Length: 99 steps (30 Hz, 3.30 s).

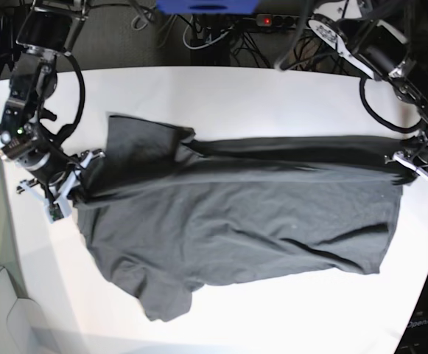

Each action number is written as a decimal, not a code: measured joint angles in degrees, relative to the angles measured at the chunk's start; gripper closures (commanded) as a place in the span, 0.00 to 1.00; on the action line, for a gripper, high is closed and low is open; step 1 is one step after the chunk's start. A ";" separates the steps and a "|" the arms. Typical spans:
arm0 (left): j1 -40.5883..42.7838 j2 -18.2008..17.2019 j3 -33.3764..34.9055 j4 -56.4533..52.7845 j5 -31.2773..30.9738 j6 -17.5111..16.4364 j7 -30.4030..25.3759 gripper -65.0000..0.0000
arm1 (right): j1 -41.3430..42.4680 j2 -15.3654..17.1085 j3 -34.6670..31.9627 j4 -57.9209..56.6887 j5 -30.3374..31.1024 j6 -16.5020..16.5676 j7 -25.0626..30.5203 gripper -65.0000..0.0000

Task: Layout the t-shirt on the table in an organized manner, then fold the t-shirt properly
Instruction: 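Fold the held collar edge over toward the hem with both grippers, then release the folded edge with the right gripper and regrasp nearby, then hold the folded edge with both grippers and pull it taut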

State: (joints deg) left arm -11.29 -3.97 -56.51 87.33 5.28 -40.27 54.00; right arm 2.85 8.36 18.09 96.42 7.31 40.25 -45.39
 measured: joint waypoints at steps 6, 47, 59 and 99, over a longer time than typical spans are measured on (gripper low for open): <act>0.31 -0.02 -0.33 0.13 0.00 0.00 0.00 0.99 | 2.19 0.00 -0.02 0.00 0.22 0.00 0.17 1.00; 1.09 -3.80 -0.37 -5.53 -0.44 0.20 -0.22 0.25 | 6.08 2.43 -6.27 -8.59 0.22 0.00 0.02 0.44; 5.29 -3.43 -0.66 -1.81 -0.33 0.15 0.00 0.08 | -8.20 1.66 -6.23 5.33 -0.07 -0.02 -0.55 0.44; 6.62 -2.03 0.00 -14.16 -0.90 0.20 -13.84 0.08 | -5.57 -0.90 -9.16 -11.43 0.87 -0.44 2.47 1.00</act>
State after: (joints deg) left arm -4.67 -6.00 -56.51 73.17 4.38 -40.07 40.16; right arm -2.72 7.46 8.93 84.99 8.19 39.81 -42.92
